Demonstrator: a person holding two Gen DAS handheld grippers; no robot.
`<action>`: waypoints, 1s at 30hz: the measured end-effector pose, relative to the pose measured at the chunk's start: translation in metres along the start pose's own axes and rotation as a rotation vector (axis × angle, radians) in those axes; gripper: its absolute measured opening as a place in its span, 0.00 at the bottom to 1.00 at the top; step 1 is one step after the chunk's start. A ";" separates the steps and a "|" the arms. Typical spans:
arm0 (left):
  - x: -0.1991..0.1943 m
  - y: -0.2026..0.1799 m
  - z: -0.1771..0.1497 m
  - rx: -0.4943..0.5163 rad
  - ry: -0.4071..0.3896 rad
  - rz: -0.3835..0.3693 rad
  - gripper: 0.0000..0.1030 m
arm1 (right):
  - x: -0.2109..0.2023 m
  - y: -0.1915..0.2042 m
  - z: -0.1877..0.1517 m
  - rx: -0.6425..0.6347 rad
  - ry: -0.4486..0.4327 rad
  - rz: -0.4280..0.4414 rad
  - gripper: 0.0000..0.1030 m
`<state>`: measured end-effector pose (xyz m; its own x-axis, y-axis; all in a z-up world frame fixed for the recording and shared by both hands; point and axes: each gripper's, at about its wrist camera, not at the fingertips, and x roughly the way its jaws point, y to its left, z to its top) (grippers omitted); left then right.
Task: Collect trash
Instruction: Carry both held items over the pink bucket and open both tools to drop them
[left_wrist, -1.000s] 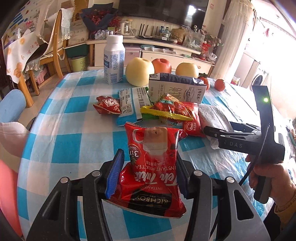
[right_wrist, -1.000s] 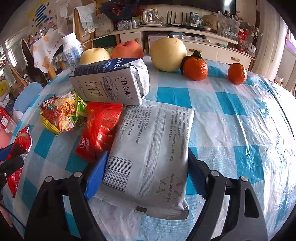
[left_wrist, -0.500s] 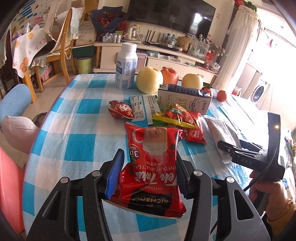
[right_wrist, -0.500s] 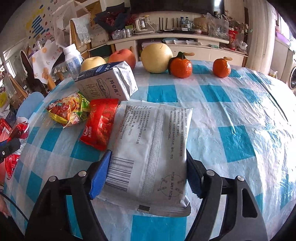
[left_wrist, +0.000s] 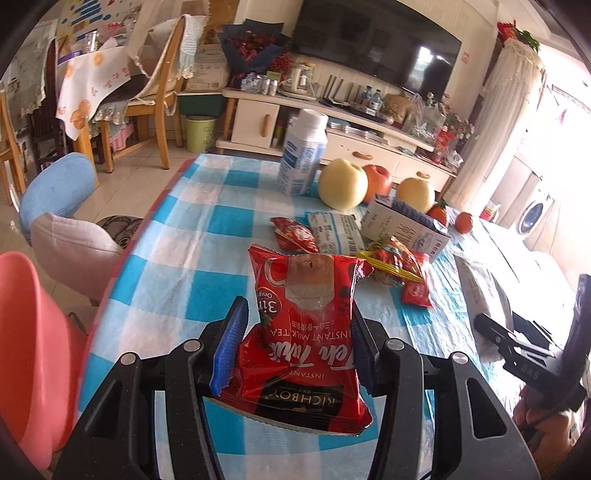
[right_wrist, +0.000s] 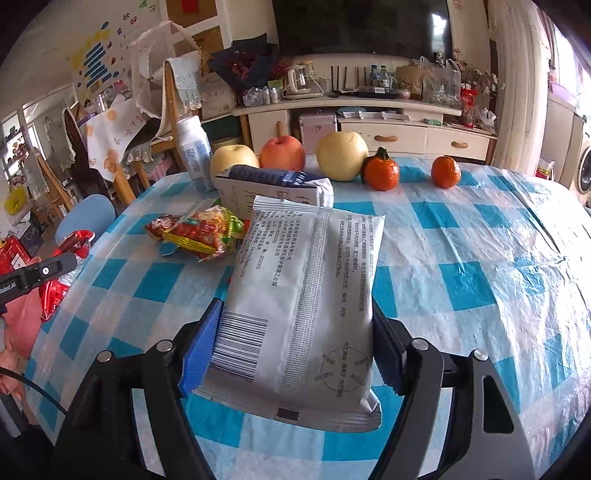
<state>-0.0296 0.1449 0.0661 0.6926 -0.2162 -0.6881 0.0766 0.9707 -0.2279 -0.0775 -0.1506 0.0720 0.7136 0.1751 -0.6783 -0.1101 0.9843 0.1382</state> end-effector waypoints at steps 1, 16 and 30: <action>-0.002 0.004 0.001 -0.011 -0.004 0.005 0.52 | -0.003 0.007 0.001 -0.009 -0.004 0.009 0.72; -0.052 0.108 0.012 -0.245 -0.079 0.265 0.52 | -0.019 0.174 0.016 -0.281 0.005 0.237 0.72; -0.115 0.231 -0.005 -0.467 -0.136 0.555 0.52 | 0.004 0.348 0.015 -0.593 0.040 0.393 0.72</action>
<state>-0.0952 0.3934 0.0895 0.6258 0.3376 -0.7031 -0.6033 0.7809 -0.1619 -0.1022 0.1922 0.1284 0.5193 0.5089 -0.6866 -0.7198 0.6935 -0.0304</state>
